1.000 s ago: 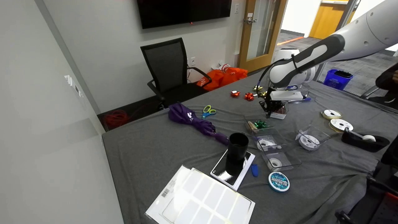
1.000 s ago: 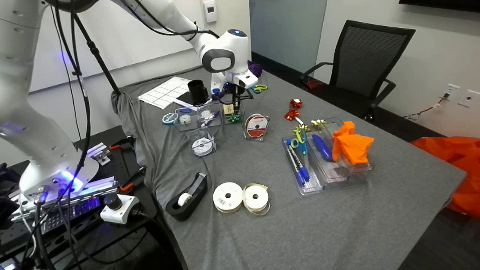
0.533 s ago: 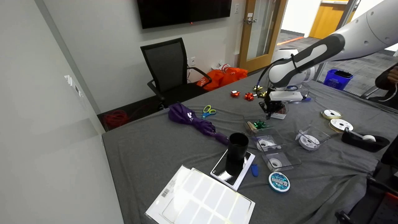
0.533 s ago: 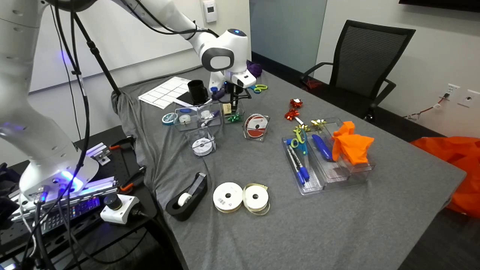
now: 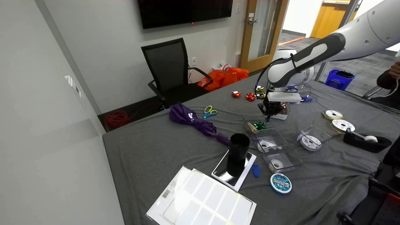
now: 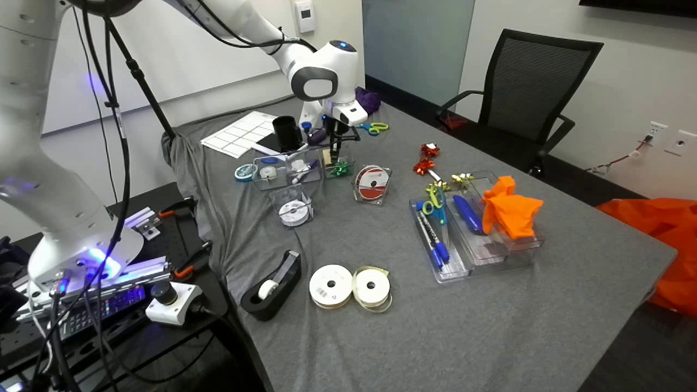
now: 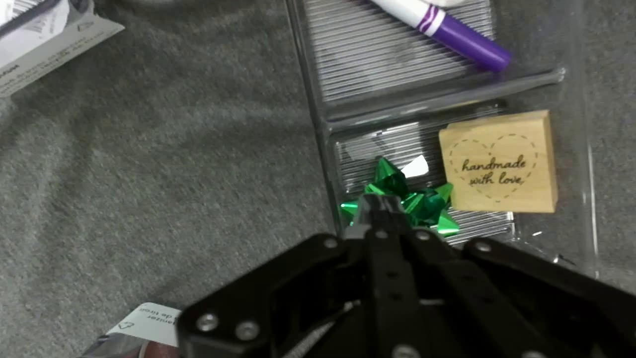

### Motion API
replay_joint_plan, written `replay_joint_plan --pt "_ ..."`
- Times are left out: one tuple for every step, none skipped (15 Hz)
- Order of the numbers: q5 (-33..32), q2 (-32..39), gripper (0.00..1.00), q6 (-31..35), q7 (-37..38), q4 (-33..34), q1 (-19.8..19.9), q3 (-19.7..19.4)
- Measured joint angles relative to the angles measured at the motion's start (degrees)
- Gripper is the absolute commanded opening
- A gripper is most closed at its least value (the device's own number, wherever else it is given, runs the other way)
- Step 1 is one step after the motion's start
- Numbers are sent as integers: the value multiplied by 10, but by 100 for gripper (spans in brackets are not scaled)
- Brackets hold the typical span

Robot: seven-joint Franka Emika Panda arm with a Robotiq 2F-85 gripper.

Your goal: Remove the red and green ribbon from the top compartment of the clear case on the left and put them on the table

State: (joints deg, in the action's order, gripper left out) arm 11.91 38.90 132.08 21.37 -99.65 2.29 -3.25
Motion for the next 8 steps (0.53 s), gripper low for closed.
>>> replay_joint_plan --pt "5 -2 0 -3 0 0 0 1" --pt "10 -4 0 -3 0 0 0 2" --pt "13 -7 0 -4 0 0 0 3" --pt "15 -8 0 -4 1 1 0 3" --pt "16 -9 0 -3 2 4 0 3" --pt "16 -9 0 -3 4 6 0 3" --pt "16 -8 0 -3 8 9 0 3" --pt "16 -7 0 -2 11 12 0 3"
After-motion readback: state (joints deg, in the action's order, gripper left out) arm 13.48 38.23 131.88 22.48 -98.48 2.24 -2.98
